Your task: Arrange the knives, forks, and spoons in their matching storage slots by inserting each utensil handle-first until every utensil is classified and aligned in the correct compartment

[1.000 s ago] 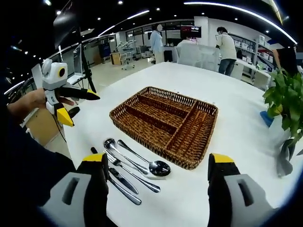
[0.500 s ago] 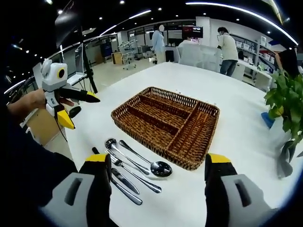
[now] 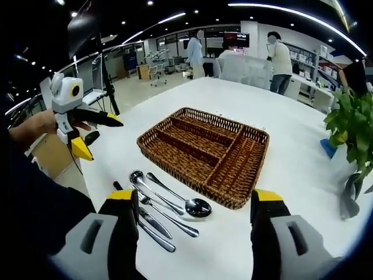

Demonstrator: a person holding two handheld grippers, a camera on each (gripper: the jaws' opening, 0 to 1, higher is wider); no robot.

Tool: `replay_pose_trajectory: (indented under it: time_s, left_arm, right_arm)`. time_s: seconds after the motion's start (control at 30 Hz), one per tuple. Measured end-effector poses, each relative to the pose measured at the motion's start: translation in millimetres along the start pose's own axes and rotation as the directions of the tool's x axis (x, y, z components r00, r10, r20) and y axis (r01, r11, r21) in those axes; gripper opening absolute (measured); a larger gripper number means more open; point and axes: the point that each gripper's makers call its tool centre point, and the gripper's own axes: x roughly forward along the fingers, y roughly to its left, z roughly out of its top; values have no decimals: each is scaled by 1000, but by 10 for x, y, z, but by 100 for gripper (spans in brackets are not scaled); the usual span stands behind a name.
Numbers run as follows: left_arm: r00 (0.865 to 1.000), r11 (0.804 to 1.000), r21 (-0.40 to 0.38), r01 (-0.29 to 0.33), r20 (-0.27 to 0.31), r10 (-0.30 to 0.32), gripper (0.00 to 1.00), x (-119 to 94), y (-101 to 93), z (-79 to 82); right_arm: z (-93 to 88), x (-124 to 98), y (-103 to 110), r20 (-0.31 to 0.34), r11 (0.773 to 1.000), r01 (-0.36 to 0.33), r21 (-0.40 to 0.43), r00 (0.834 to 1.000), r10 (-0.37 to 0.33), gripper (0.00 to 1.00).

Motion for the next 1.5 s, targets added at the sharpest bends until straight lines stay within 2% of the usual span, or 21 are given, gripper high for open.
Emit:
replay_pose_trajectory:
  time_s: [0.63, 1.0, 1.37, 1.43, 1.5]
  left_arm:
    - [999, 1000, 15, 24, -25, -23, 69, 37, -58, -49]
    - [993, 996, 35, 77, -92, -74, 54, 114, -167, -236]
    - [971, 984, 113, 140, -209, -115, 41, 327, -172, -439]
    - [964, 977, 136, 162, -234, -127, 38, 378, -184, -466]
    - [948, 967, 168, 191, -286, -138, 35, 425, -176, -542]
  right_arm:
    - [-64, -51, 0, -8, 1000, 10, -9, 1000, -10, 78]
    - [-210, -27, 78, -29, 1000, -15, 0, 999, 15, 70]
    - [-316, 0, 182, -42, 999, -42, -9, 998, 42, 61]
    - [-340, 3, 198, -47, 999, -46, -9, 998, 45, 59]
    - [-366, 11, 216, -53, 999, -52, -13, 997, 51, 57]
